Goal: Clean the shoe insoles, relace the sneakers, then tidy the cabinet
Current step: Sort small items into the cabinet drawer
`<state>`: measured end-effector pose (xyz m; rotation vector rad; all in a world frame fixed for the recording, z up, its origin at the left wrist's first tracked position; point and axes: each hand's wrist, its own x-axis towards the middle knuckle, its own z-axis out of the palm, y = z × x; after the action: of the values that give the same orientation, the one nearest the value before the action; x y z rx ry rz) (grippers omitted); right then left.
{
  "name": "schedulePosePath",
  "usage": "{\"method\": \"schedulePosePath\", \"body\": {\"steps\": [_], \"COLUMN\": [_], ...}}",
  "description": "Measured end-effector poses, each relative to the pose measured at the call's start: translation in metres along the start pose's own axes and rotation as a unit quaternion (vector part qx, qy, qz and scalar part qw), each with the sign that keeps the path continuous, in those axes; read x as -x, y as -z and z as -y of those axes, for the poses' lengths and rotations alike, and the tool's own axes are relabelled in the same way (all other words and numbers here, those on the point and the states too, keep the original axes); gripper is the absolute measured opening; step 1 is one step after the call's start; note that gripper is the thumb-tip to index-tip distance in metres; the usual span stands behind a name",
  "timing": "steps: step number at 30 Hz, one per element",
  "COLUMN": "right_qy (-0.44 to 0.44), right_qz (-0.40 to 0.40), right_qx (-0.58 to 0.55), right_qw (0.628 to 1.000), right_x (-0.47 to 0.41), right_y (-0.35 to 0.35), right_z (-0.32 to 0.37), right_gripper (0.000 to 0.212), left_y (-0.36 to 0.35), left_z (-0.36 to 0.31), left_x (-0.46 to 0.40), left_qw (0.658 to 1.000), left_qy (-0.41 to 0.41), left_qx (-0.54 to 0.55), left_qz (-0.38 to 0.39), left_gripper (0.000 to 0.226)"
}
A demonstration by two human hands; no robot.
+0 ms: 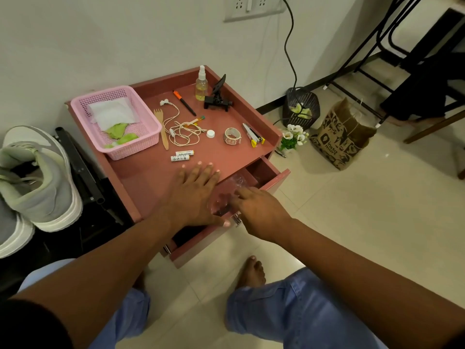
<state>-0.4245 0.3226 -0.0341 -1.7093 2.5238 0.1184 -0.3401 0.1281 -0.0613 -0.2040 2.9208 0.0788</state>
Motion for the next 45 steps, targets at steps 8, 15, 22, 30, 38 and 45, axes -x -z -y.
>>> {"method": "schedulePosePath", "body": {"steps": [8, 15, 22, 30, 38, 45], "right_qy": [0.014, 0.014, -0.001, 0.007, 0.011, 0.012], "right_qz": [0.004, 0.110, 0.140, 0.179, 0.214, 0.241], "right_qx": [-0.042, -0.003, -0.002, 0.016, 0.036, 0.025], "right_qw": [0.999, 0.994, 0.990, 0.984, 0.976, 0.970], "right_x": [-0.001, 0.006, 0.015, 0.023, 0.028, 0.038], "right_y": [-0.009, 0.003, 0.009, 0.010, 0.018, 0.009], "right_z": [0.004, 0.002, 0.004, 0.002, 0.004, -0.003], "right_gripper": [0.040, 0.011, 0.011, 0.015, 0.018, 0.015], "left_y": [0.006, 0.006, 0.005, -0.001, -0.004, 0.000], "left_z": [0.038, 0.044, 0.043, 0.046, 0.049, 0.048], "left_x": [-0.011, -0.013, -0.013, -0.014, -0.016, -0.016], "left_qw": [0.994, 0.991, 0.991, 0.992, 0.990, 0.990], "left_qy": [-0.032, -0.021, -0.016, -0.015, -0.015, -0.019], "left_qx": [0.094, 0.117, 0.118, 0.112, 0.122, 0.124], "left_qz": [-0.046, -0.060, -0.052, -0.061, -0.068, -0.066], "left_gripper": [0.072, 0.070, 0.070, 0.070, 0.070, 0.071]}}
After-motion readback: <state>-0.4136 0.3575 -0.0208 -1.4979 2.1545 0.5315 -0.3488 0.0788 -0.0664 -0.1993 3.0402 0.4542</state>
